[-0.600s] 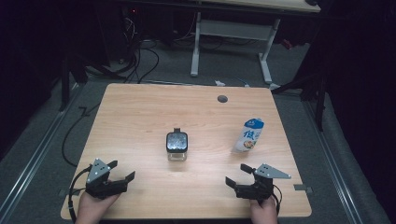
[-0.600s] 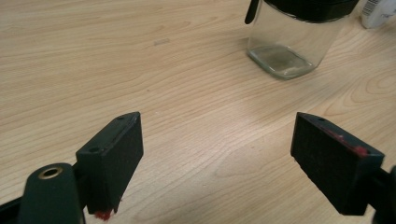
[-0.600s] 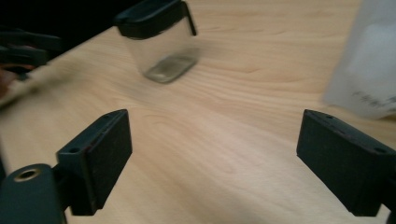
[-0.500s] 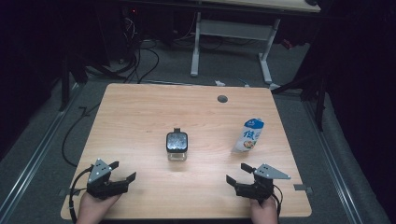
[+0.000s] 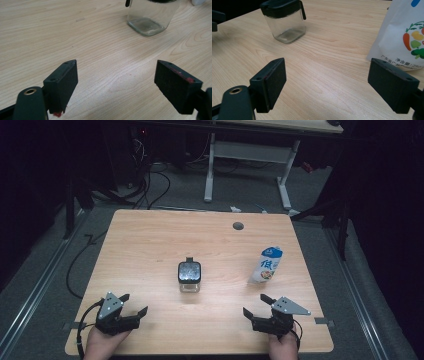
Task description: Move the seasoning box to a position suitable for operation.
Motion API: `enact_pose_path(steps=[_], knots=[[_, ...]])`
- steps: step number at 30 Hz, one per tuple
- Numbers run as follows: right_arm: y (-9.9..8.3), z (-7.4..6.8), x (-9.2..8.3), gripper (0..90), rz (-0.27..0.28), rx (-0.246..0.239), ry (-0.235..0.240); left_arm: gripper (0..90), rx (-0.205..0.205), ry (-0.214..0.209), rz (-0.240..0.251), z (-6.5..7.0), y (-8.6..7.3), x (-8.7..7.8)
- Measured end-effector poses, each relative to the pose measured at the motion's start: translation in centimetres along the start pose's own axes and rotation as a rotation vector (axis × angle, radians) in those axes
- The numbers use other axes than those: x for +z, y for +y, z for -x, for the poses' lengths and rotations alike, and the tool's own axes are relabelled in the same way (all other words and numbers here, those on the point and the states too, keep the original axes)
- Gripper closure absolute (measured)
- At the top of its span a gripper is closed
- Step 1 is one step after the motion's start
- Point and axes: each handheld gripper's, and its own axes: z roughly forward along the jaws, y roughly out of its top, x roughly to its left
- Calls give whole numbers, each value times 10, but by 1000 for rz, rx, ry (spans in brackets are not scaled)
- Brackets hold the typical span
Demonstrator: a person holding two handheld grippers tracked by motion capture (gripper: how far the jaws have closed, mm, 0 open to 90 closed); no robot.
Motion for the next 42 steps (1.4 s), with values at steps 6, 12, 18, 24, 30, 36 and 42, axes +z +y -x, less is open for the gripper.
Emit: enact_pose_path(steps=[6,12,18,24,30,36,42], knots=[[-1,-5,0,153,-5,-30,-47,237,-20,-25,12,1,0,0],[-1,-13,4,151,-32,-89,-110,318,-31,-18,14,5,2,6],[-1,-20,10,128,-42,-136,-95,414,-12,-7,19,13,10,19],[1,-30,23,133,-78,-183,-75,567,-27,-14,24,17,23,37],[4,-35,31,243,-49,-185,-76,701,-36,-7,28,16,39,66],[13,-34,49,374,-41,-149,-104,888,-23,24,57,14,64,99],[30,-28,78,411,-73,-85,-88,900,-16,5,71,3,93,136]])
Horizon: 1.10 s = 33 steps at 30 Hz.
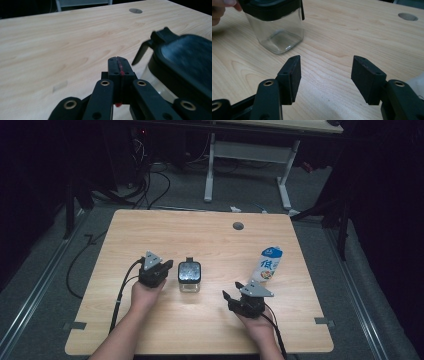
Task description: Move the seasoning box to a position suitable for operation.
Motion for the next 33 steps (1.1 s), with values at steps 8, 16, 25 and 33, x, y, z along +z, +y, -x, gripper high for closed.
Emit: enact_pose_path(steps=[8,16,25,33], knots=[[-5,-10,-2,412,11,-41,6,900,28,-50,9,6,4,12],[-8,-8,-4,406,5,-35,-3,900,31,-114,29,19,-2,10],[-12,-6,-6,394,-13,-33,-19,900,53,-179,47,46,-12,-3],[-14,-7,-8,393,-10,-48,-19,900,37,-165,51,54,-18,-16]])
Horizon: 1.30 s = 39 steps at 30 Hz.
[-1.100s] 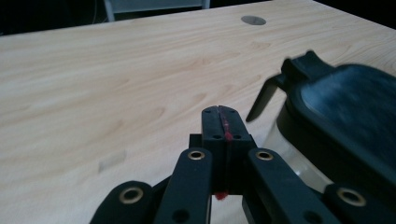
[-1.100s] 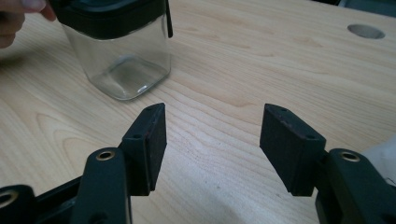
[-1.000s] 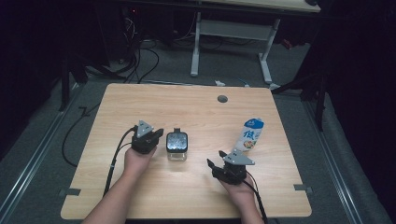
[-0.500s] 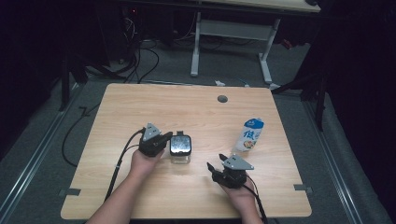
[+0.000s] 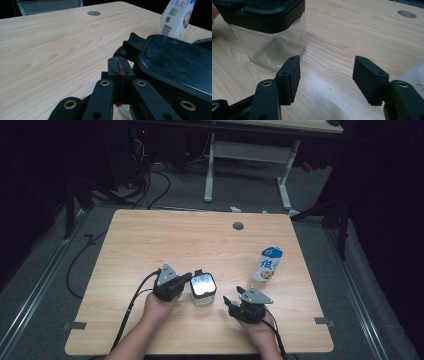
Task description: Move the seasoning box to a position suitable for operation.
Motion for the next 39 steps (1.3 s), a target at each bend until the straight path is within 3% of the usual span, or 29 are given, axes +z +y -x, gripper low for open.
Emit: enact_pose_path(steps=[2,4,8,11,12,14,16,19,20,21,22,24,25,27,28,31,34,39], knots=[[-2,-1,-1,404,2,-2,10,874,-14,27,-23,-4,-8,-18],[-2,-2,-2,409,4,0,16,840,-11,34,-37,-4,-13,-26],[-3,-4,-2,427,25,10,36,800,27,103,-84,-5,-30,-58],[-2,-11,-2,456,29,2,35,734,1,120,-128,-6,-41,-75],[-2,-11,-2,456,29,2,35,718,1,120,-128,-6,-41,-75],[-1,-14,-2,476,32,3,41,683,25,123,-176,-6,-43,-73],[2,-17,-4,491,25,11,47,611,46,143,-172,-6,-43,-71],[3,-20,-4,512,18,8,55,567,27,140,-167,-8,-42,-69],[3,-21,-5,528,14,6,64,562,37,150,-164,-8,-42,-69],[3,-22,-6,557,15,11,85,562,50,158,-166,-7,-42,-69],[4,-24,-6,621,21,16,141,539,50,156,-163,-7,-42,-70],[4,-25,-6,650,21,18,155,533,43,158,-159,-7,-41,-70],[5,-30,-7,729,27,0,164,534,24,146,-137,-9,-41,-71],[5,-32,-7,758,27,-10,162,539,18,141,-130,-9,-40,-72],[5,-38,-5,833,23,-27,160,546,9,133,-125,-9,-40,-71],[7,-44,-1,898,7,-25,143,549,15,143,-130,-8,-40,-70],[7,-46,1,899,-3,-26,144,585,10,124,-137,-9,-40,-71],[9,-49,4,899,-9,-40,134,607,9,142,-147,-11,-43,-73]])
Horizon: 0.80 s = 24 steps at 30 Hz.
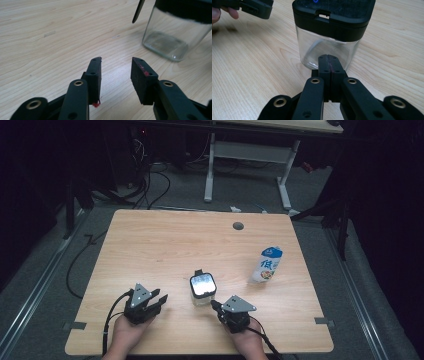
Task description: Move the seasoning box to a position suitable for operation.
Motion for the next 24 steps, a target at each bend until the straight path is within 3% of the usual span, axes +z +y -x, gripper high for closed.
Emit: enact_pose_path(steps=[2,24], knots=[[0,1,1,898,-6,-4,-1,599,-21,11,-4,-3,-3,-2],[1,21,4,891,-13,49,-44,635,-76,36,25,-12,-13,-19]])
